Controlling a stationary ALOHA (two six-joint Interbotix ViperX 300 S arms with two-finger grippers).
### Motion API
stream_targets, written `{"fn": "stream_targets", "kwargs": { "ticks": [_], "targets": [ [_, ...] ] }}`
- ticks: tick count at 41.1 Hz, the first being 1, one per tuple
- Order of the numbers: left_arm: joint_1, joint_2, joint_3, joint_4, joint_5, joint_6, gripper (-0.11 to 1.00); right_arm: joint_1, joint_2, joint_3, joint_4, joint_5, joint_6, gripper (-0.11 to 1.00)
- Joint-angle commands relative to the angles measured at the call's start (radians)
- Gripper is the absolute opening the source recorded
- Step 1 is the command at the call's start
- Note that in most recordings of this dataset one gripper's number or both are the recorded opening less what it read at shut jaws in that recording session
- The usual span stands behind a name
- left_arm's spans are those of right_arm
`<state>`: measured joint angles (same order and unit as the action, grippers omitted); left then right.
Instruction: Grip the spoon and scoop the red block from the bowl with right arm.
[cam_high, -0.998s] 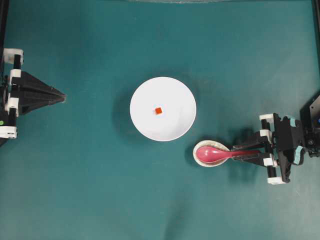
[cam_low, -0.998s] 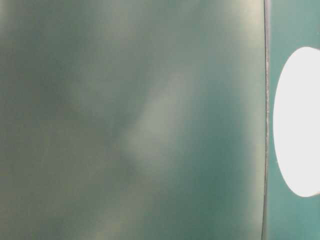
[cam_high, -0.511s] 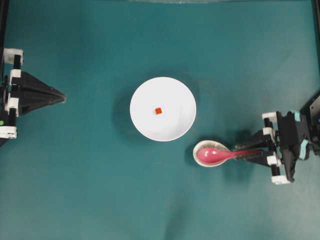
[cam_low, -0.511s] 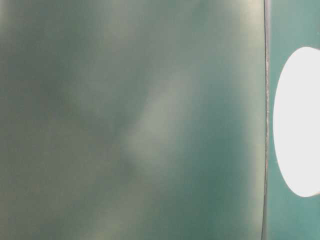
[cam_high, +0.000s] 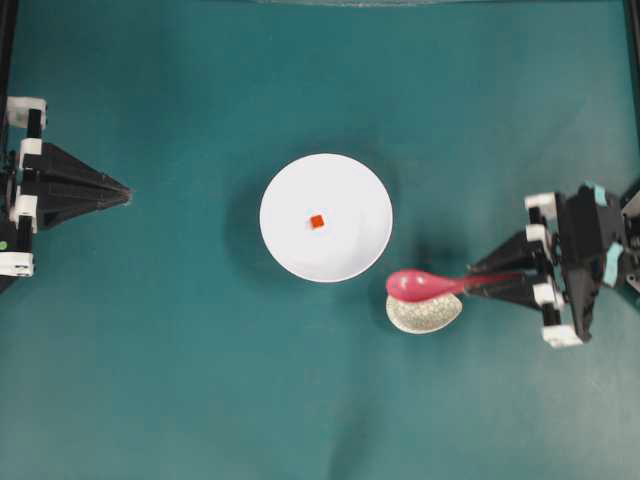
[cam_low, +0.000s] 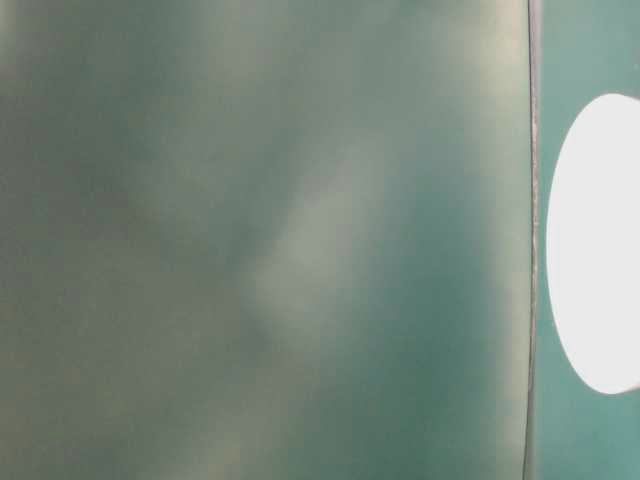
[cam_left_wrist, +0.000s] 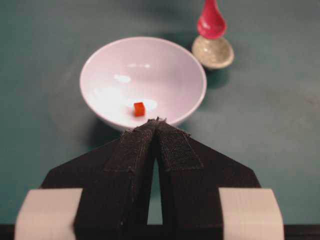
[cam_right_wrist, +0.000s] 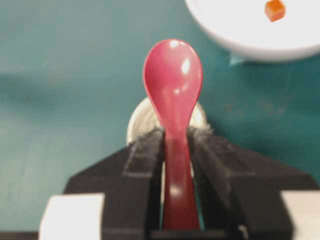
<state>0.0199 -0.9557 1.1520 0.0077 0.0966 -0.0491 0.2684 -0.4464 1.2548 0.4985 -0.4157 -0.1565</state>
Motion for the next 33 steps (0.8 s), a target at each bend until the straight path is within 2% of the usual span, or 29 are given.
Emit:
{"fn": "stream_targets", "kwargs": {
  "ticks": [1, 12, 22, 33],
  "targets": [
    [0.003, 0.008, -0.015, 0.003, -0.009, 0.002, 0.0, -0.069, -0.049, -0.061, 0.0, 0.103, -0.041, 0.25],
    [0.003, 0.008, -0.015, 0.002, -0.008, 0.002, 0.0, -0.244, -0.112, -0.192, -0.014, 0.385, -0.146, 0.25],
    [0.003, 0.008, -0.015, 0.003, -0.011, 0.002, 0.0, -0.342, -0.098, -0.316, -0.031, 0.569, -0.155, 0.25],
    [0.003, 0.008, -0.015, 0.002, -0.011, 0.002, 0.0, -0.385, -0.032, -0.422, -0.055, 0.699, -0.149, 0.25]
  ]
}}
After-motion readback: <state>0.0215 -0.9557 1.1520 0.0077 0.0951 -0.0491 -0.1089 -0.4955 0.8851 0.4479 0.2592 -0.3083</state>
